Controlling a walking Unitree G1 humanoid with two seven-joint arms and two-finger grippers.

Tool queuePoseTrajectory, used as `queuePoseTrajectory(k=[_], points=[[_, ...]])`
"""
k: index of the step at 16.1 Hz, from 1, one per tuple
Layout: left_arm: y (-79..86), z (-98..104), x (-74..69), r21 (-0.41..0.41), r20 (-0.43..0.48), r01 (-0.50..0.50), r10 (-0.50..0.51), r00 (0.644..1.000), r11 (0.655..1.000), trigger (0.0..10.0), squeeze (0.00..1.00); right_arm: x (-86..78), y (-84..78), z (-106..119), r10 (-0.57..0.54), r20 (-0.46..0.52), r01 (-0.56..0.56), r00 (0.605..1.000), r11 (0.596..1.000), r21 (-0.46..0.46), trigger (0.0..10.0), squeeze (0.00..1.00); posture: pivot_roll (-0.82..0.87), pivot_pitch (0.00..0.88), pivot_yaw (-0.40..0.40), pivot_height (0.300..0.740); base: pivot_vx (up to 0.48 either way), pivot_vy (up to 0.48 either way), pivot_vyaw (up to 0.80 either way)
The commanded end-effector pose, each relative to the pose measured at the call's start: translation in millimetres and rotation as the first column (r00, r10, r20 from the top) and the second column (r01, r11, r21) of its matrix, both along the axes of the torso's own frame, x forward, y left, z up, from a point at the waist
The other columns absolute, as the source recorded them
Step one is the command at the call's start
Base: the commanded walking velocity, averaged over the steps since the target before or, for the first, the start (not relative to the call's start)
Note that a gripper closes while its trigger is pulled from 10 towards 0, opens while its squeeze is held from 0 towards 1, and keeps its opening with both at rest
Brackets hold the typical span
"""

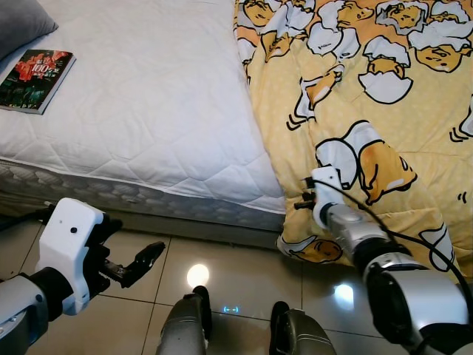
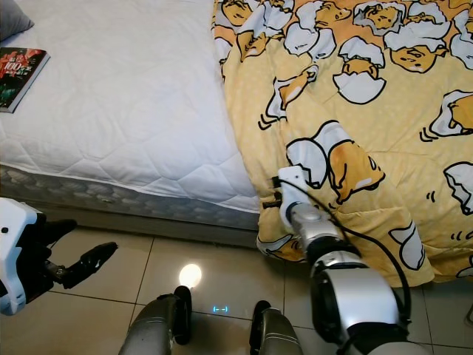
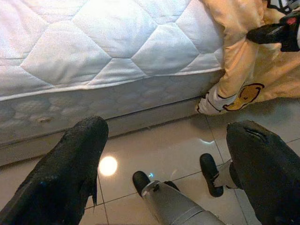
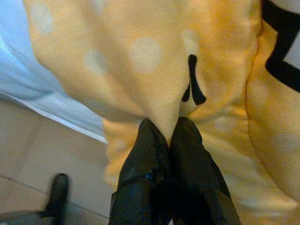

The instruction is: Clean up the room

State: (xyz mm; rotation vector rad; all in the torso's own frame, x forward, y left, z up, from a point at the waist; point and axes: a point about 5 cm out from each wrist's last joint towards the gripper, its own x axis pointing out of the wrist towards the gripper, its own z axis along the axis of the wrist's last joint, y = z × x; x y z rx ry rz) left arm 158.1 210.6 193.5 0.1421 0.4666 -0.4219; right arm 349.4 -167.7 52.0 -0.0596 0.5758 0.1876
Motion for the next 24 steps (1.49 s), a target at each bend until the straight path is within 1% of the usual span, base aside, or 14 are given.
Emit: queuePoseTrajectory(k=[1,4,5,7,9,10,12,13,16,17,18,20,21,24], points=[[2.5,2,-2.2,0.019,0.009,-0.012,0.011,1.0,1.0,10.0,0.0,-2.7,-5.8,-1,0.008,0.004,-0.008,1.0,0.997,0.081,0.0,0.0,0.31,0.287,-0.012,0.74,0.0,0.0,0.0],[4.3,2,-1.0,0.02,0.016,-0.019,0.019,1.0,1.0,10.0,0.0,-4.7,-7.7,3,0.121,0.009,-0.12,0.993,0.967,0.226,0.0,0.0,0.31,0.275,-0.014,0.74,0.0,0.0,0.0],[4.5,2,-1.4,0.02,0.018,-0.02,0.02,1.0,1.0,10.0,0.0,-8.3,-3.8,4,0.219,0.012,-0.211,0.976,0.924,0.318,0.0,0.0,0.31,0.271,-0.016,0.74,0.0,0.0,0.0],[3.8,1,-1.6,0.016,0.019,-0.018,0.018,1.0,1.0,10.0,0.0,-21.6,13.0,0,0.446,0.016,-0.394,0.895,0.773,0.496,0.0,0.0,0.3,0.267,-0.018,0.74,0.0,0.0,0.0],[3.2,1,-1.1,0.014,0.021,-0.016,0.016,1.0,1.0,10.0,0.0,-32.6,27.3,-5,0.571,0.022,-0.478,0.821,0.666,0.573,0.0,0.0,0.3,0.255,-0.017,0.74,0.0,0.0,0.0],[2.3,0,-0.5,0.011,0.024,-0.014,0.014,1.0,1.0,10.0,0.0,-47.2,48.5,-13,0.688,0.045,-0.553,0.724,0.54,0.634,0.0,0.0,0.3,0.25,-0.017,0.74,0.0,0.0,0.0],[1.5,0,0.6,0.01,0.028,-0.01,0.01,1.0,1.0,10.0,0.0,-62.3,78.2,-18,0.769,0.098,-0.606,0.632,0.412,0.681,0.0,0.0,0.29,0.249,-0.014,0.74,0.0,0.0,0.0],[1.4,0,1.3,0.01,0.029,-0.009,0.008,1.0,1.0,10.0,0.0,-67.6,91.6,-18,0.786,0.128,-0.616,0.605,0.36,0.701,0.0,0.0,0.29,0.246,-0.012,0.74,0.0,0.0,0.0],[1.4,0,2.1,0.012,0.031,-0.005,0.005,0.999,1.0,10.0,0.0,-78.9,112.5,-19,0.815,0.158,-0.643,0.558,0.304,0.703,0.0,0.0,0.29,0.235,-0.012,0.74,0.0,0.0,0.0],[1.1,-1,3.1,0.012,0.032,-0.003,0.002,0.999,1.0,10.0,0.0,-83.8,117.4,-24,0.829,0.144,-0.657,0.541,0.31,0.687,0.0,0.0,0.29,0.233,-0.011,0.74,0.0,0.0,0.0],[0.5,-2,4.5,0.012,0.033,-0.001,0.001,0.999,1.0,10.0,0.0,-86.8,121.4,-35,0.823,0.074,-0.697,0.563,0.424,0.578,10.0,0.0,0.28,0.229,-0.013,0.74,0.0,0.0,0.0],[-0.8,-5,7.0,0.012,0.037,0.001,-0.002,0.999,1.0,10.0,0.0,-89.9,122.9,-39,0.802,0.077,-0.704,0.592,0.468,0.535,10.0,0.03,0.27,0.201,-0.022,0.74,0.0,0.0,0.0],[-1.4,-8,10.9,0.004,0.048,-0.003,0.003,0.999,1.0,10.0,0.0,-87.8,121.0,-37,0.746,0.103,-0.674,0.658,0.523,0.522,10.0,1.0,0.26,0.176,-0.03,0.74,0.0,0.0,0.0],[-5.3,-15,26.7,-0.022,0.081,-0.014,0.016,0.997,1.0,10.0,0.0,-75.0,99.5,-18,0.513,0.218,-0.551,0.831,0.698,0.458,10.0,1.0,0.2,0.109,-0.043,0.74,0.0,0.0,0.0]])
